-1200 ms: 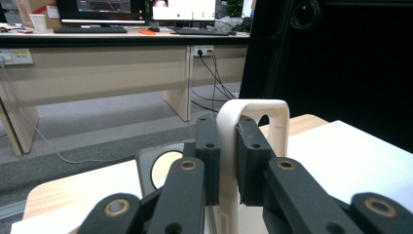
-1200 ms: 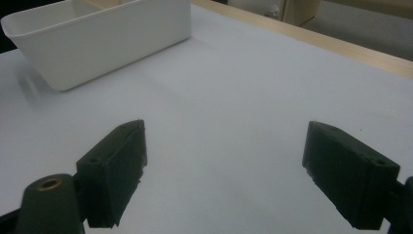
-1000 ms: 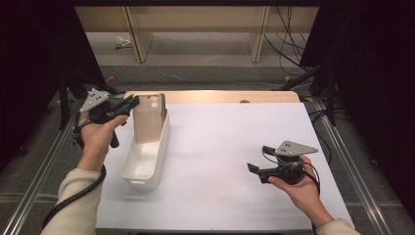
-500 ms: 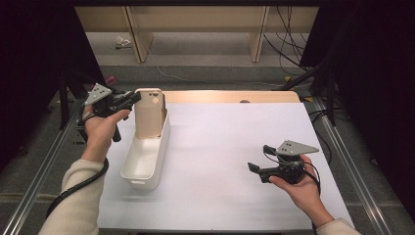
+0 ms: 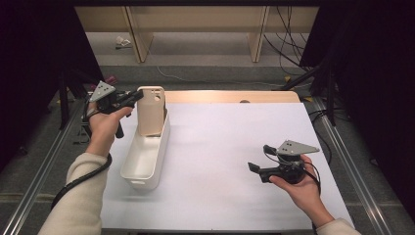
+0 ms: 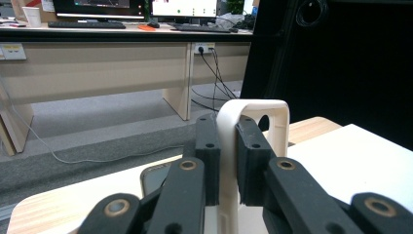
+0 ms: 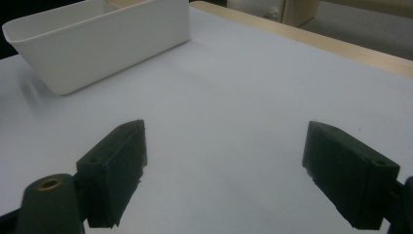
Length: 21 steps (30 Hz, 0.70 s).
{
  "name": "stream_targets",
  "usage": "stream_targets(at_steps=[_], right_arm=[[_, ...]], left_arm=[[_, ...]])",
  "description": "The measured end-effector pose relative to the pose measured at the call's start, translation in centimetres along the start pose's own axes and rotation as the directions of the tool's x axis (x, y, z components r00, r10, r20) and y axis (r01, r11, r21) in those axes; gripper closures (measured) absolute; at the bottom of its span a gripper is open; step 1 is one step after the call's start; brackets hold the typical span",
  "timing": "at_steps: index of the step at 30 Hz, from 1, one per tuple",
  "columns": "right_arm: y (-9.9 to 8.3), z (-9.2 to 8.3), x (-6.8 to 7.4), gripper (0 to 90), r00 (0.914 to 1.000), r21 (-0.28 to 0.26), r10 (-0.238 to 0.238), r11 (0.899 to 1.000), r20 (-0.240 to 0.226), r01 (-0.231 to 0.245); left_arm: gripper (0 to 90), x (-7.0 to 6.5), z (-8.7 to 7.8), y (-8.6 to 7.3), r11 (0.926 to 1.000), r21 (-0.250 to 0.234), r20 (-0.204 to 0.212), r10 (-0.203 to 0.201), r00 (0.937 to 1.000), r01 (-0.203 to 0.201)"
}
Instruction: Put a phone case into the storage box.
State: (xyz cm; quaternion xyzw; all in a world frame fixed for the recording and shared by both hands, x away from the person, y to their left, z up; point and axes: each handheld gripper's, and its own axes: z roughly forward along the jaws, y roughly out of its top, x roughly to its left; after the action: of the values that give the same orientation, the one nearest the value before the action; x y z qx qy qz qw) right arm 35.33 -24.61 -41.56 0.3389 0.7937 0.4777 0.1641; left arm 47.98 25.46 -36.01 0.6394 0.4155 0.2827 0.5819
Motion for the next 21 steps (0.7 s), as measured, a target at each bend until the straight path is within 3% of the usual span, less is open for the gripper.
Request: stream_targets(at_steps=[21], right_arm=[[0.0,0.0,0.0,17.3,1.0,0.0,0.001,1.0,-0.001,-0.001]], left_arm=[[81.5,1.3,1.0,-0.8,0.9997,0.021,0.007,-0.012,0.9999,0.012]])
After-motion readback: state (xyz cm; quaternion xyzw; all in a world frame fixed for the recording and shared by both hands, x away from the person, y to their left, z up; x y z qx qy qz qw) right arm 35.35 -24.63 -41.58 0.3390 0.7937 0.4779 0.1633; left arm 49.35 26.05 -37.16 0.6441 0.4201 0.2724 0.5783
